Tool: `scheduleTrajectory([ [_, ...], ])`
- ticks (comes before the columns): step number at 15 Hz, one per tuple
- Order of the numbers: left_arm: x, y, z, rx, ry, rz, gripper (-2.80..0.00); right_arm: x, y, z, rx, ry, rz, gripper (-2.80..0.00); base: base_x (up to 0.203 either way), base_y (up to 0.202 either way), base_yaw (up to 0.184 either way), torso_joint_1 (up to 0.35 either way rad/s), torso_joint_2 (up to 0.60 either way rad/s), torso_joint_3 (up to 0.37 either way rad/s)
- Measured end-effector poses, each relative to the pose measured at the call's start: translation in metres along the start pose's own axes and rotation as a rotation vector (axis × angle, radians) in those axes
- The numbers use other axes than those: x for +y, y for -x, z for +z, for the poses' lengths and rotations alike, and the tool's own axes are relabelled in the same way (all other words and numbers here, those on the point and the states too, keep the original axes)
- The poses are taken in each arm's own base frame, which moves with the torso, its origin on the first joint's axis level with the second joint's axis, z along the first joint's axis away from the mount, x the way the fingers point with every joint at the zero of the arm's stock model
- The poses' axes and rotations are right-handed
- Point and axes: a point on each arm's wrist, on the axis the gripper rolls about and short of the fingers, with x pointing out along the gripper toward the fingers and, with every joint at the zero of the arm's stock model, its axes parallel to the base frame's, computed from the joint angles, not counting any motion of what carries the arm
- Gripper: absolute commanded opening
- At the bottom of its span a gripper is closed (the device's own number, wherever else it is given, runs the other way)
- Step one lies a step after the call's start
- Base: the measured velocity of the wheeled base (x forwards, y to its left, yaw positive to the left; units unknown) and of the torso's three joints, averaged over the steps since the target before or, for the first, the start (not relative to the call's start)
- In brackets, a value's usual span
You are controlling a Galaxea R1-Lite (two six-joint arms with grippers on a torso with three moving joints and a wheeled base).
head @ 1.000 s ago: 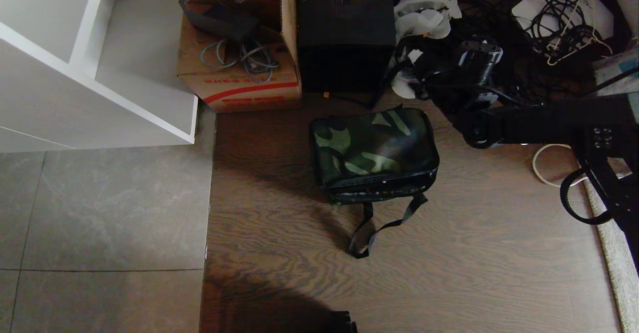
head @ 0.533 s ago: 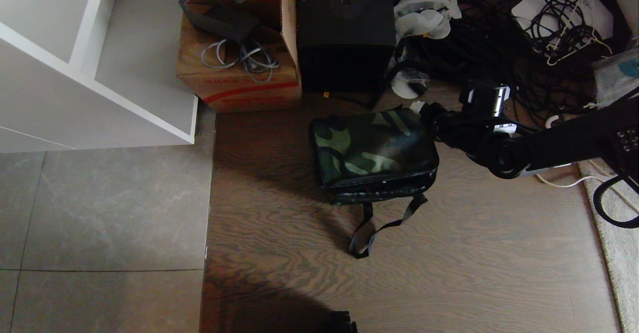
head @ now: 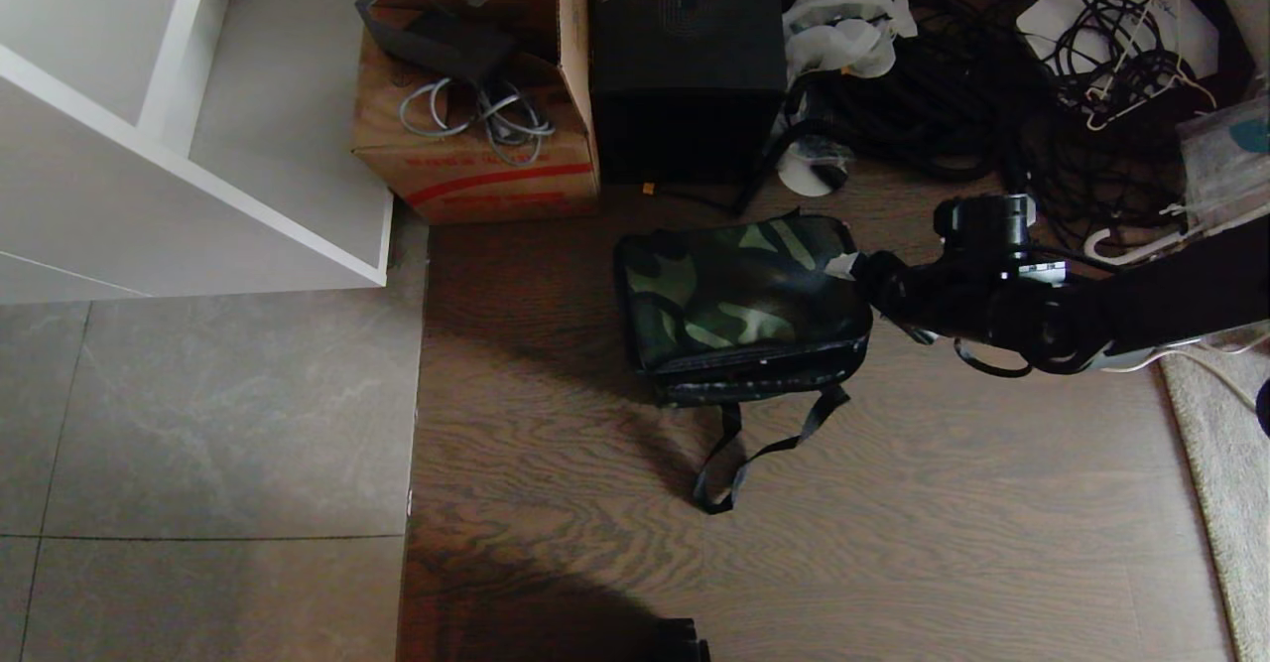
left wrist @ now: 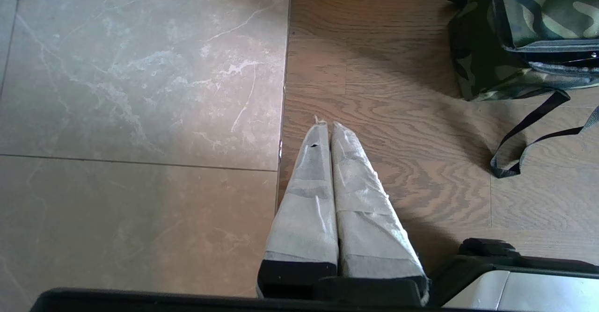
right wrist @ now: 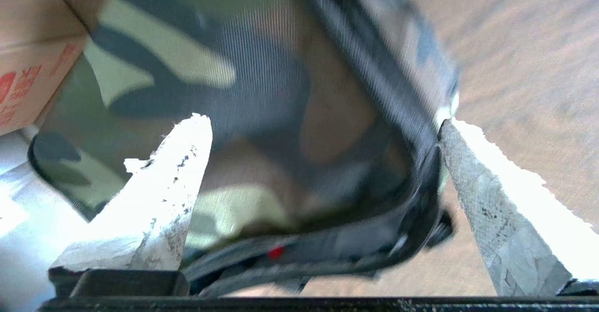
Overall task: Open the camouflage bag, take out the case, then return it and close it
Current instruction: Open the top of the storage box
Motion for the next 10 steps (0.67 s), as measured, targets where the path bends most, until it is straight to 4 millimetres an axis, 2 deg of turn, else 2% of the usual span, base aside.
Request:
scheduleTrajectory([
  [5, 0.000, 0.000, 0.000, 0.000, 0.000, 0.000, -2.80, 0.004, -0.003, -0.014, 0.041, -0.073, 0.004, 0.00, 0.000, 0.000, 0.000, 0.000, 0.00, 0.000],
  [10, 0.000, 0.000, 0.000, 0.000, 0.000, 0.000, -2.80, 0.003, -0.009, -0.025, 0.080, -0.068, 0.001, 0.00, 0.000, 0.000, 0.000, 0.000, 0.00, 0.000],
])
